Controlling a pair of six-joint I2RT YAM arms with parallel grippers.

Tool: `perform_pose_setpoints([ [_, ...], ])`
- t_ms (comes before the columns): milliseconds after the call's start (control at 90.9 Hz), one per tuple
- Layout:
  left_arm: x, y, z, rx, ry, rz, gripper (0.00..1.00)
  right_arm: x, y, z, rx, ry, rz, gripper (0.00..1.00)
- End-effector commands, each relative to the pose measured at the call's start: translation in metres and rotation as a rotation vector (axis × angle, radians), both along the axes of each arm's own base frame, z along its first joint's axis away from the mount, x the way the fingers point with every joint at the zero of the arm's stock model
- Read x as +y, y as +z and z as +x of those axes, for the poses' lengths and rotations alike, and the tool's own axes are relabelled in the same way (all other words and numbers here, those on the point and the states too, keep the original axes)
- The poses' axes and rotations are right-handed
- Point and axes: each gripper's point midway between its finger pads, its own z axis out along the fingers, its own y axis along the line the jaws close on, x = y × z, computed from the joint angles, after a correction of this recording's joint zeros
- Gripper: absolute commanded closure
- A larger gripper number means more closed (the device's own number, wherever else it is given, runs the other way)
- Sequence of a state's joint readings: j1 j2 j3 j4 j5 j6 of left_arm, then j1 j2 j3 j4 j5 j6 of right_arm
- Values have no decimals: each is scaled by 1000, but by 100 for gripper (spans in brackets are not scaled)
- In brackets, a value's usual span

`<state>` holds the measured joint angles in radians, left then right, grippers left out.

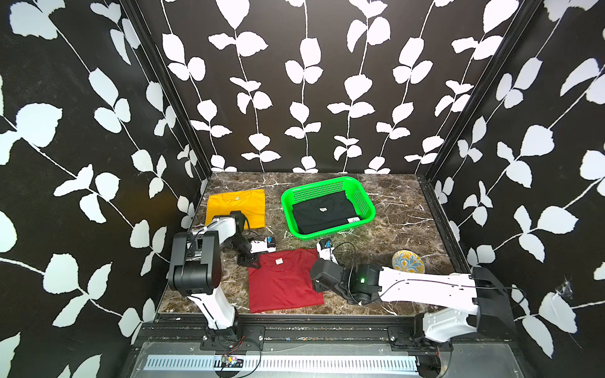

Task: Put the folded t-shirts into the basket
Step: Pick up the T-shirt from the center of the board.

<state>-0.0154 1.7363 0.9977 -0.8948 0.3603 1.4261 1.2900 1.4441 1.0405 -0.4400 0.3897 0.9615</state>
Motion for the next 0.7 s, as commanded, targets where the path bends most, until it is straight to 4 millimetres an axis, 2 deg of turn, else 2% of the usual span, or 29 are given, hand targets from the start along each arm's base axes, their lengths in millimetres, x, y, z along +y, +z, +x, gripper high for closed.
perform_pose_setpoints([
  [0,6,-12,-33,118,-65,85,100,-10,-11,12,27,-68,-31,41],
  [77,2,-9,-37,114,-77,82,100,-15,-27,16,92,-84,-36,41],
  [209,-11,0,-43,-4,-146,66,100,-7,-46,21,160,16,-17,41],
  [297,-19,8,-46,-121,-215,71,100,-5,-48,27,163,139,-22,41],
  [429,-31,22,-49,-242,-302,76,100,-22,-56,40,134,310,-104,41],
  [506,-39,33,-51,-307,-338,53,100,-30,-61,48,168,345,-126,40],
  [605,-51,47,-57,-397,-394,3,100,-28,-66,55,216,361,-79,40],
  [693,-60,54,-65,-460,-449,-44,100,-20,-80,58,257,369,-43,41],
])
